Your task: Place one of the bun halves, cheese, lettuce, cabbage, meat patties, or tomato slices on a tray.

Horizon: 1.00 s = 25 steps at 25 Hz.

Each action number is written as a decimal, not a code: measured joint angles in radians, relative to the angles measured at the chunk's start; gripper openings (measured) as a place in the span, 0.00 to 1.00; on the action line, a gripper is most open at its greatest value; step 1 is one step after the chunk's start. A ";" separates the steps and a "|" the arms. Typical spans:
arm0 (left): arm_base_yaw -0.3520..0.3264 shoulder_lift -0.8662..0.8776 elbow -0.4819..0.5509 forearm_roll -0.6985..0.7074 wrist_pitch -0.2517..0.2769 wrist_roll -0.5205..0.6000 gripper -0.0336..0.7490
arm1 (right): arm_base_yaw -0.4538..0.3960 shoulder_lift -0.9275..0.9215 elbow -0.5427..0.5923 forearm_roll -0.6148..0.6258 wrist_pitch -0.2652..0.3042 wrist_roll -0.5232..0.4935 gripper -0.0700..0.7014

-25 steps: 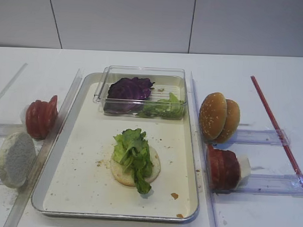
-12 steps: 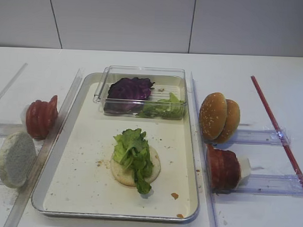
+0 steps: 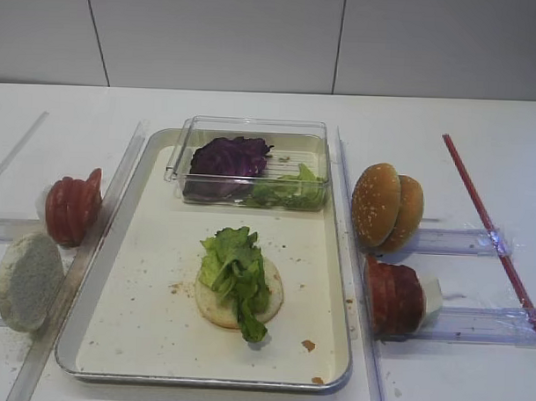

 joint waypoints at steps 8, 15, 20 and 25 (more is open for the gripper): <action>0.000 0.000 0.000 0.000 0.000 0.000 0.49 | 0.000 0.000 0.013 0.015 0.004 -0.001 0.66; 0.000 0.000 0.000 0.000 0.000 0.000 0.49 | 0.000 0.000 0.013 0.005 0.004 0.016 0.65; 0.000 0.000 0.000 0.000 0.000 0.000 0.49 | 0.000 0.000 0.013 -0.050 0.004 0.076 0.65; 0.000 0.000 0.000 0.000 0.000 0.000 0.49 | 0.000 0.000 0.013 -0.055 0.004 0.083 0.65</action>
